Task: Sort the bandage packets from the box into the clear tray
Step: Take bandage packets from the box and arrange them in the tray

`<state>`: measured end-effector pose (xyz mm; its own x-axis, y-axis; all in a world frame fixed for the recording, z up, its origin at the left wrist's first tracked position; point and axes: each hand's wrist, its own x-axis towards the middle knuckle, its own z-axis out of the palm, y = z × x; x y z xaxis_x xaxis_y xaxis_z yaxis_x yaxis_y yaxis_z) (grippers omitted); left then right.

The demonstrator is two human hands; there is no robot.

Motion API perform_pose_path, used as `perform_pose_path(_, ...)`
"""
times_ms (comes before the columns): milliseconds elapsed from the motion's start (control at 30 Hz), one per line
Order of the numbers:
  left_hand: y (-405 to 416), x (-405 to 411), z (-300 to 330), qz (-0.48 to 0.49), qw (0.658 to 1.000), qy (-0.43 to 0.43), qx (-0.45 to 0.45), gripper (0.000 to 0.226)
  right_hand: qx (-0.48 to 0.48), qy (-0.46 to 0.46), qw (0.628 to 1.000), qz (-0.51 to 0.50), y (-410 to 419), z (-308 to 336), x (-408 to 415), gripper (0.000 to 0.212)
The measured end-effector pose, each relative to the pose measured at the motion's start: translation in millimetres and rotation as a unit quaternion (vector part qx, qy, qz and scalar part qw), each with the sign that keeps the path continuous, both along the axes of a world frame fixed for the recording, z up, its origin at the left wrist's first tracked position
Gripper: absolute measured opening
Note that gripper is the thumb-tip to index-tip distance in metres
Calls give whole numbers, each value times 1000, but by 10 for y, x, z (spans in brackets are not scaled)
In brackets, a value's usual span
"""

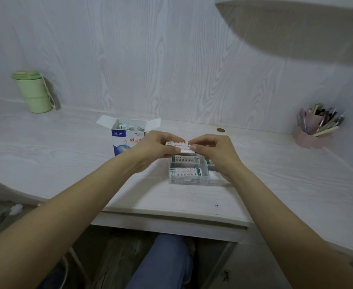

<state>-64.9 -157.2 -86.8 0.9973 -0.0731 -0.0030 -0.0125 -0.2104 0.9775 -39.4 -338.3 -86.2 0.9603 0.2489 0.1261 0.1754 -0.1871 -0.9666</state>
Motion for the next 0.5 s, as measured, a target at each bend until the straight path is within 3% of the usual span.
perform_pose_path(100,-1,-7,-35,13,999,-13,34,19,-35,-32,998,-35,-45,-30,-3,19)
perform_pose_path(267,1,-6,-109,43,990,-40,128,10,-94,-35,994,-31,-100,-122,-11,18)
perform_pose_path(500,-112,2,-214,40,942,-94,320,19,-231,-87,968,-50,-105,-241,-68,8)
